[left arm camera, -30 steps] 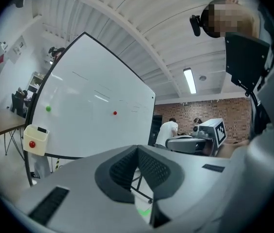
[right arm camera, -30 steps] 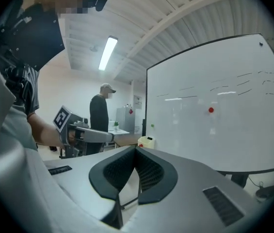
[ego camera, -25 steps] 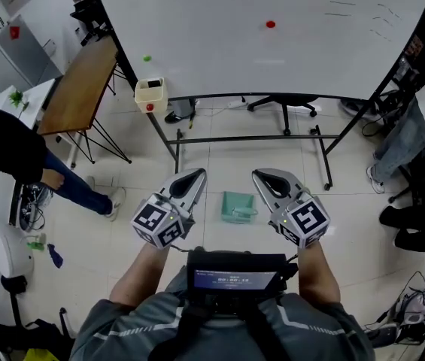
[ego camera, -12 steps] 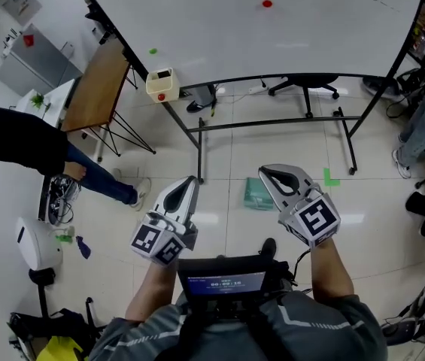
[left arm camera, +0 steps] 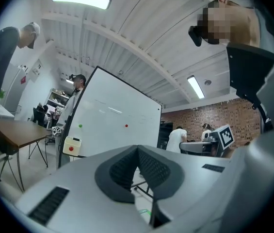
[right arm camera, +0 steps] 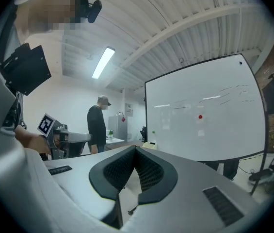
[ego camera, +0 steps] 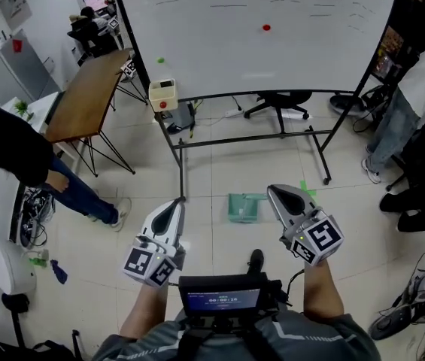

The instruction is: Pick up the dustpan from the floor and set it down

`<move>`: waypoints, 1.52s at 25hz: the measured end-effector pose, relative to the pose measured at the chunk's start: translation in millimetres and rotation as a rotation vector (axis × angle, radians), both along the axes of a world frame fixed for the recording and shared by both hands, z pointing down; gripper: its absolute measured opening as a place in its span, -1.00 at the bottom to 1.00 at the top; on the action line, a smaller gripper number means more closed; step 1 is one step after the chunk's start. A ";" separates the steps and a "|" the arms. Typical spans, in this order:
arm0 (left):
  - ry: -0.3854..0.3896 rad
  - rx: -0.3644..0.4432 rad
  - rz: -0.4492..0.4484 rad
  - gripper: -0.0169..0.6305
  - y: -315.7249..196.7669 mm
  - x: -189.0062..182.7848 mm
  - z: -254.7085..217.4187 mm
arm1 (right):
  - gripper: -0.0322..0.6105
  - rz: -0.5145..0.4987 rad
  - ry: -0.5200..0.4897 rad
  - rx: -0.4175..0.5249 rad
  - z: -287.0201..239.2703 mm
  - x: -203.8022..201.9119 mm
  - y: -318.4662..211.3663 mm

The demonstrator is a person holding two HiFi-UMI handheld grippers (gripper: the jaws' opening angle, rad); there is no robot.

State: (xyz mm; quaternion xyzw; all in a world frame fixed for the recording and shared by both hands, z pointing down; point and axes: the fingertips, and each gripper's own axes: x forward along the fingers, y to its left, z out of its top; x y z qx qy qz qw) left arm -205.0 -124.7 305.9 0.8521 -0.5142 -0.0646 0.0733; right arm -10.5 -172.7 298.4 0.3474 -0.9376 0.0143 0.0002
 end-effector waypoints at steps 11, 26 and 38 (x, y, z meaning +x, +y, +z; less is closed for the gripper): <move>-0.014 -0.001 0.194 -0.85 70.6 21.5 -23.0 | -0.82 0.135 -0.016 0.023 -34.6 9.3 108.7; 0.030 0.012 0.155 -0.85 120.1 159.1 -36.4 | -0.83 0.127 -0.045 0.008 -53.9 146.3 152.8; 0.028 0.004 0.141 -0.85 132.4 169.8 -32.5 | -0.83 0.160 -0.059 -0.003 -47.1 162.0 156.2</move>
